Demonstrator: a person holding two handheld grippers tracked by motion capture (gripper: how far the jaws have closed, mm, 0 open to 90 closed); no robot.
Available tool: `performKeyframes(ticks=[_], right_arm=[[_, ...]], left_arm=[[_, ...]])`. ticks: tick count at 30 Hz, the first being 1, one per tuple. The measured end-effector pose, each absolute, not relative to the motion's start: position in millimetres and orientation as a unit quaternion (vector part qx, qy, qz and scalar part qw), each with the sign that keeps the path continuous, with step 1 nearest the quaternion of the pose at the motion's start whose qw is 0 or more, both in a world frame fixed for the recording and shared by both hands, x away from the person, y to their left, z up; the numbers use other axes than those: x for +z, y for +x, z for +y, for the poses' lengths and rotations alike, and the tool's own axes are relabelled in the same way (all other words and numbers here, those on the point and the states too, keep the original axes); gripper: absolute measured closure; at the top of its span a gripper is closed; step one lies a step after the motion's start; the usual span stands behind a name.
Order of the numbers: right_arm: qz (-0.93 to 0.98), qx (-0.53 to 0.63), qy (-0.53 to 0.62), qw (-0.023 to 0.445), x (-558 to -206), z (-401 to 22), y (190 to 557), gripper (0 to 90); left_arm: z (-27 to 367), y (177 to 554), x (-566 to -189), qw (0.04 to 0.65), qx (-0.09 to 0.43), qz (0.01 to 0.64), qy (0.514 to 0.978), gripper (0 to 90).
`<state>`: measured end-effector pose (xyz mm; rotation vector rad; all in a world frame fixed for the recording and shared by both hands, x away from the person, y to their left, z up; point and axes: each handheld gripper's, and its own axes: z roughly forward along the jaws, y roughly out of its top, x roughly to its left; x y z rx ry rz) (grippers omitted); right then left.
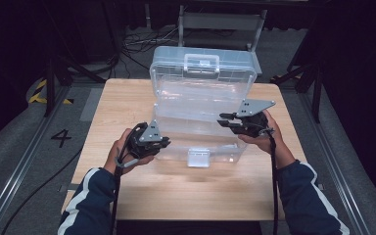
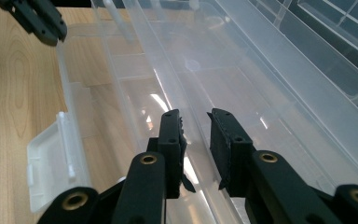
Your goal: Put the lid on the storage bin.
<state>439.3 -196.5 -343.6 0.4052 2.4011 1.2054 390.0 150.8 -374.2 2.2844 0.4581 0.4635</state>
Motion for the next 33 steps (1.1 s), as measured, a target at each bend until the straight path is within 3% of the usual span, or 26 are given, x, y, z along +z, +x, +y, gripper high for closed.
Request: performKeyframes(ticks=[8, 20, 33], right_arm=[[0.863, 0.436, 0.147, 0.209, -344, -197, 439, 74.9], [0.860, 0.439, 0.143, 0.217, -346, -198, 437, 74.9], [0.858, 0.442, 0.139, 0.221, -348, -199, 435, 74.8]], left_arm=[[175, 393, -363, 0.394, 0.214, 0.221, 0.866, 89.3], [204, 411, -359, 0.437, 0.248, 0.278, 0.819, 90.0], [199, 458, -358, 0.490, 0.227, 0.299, 0.787, 90.0]])
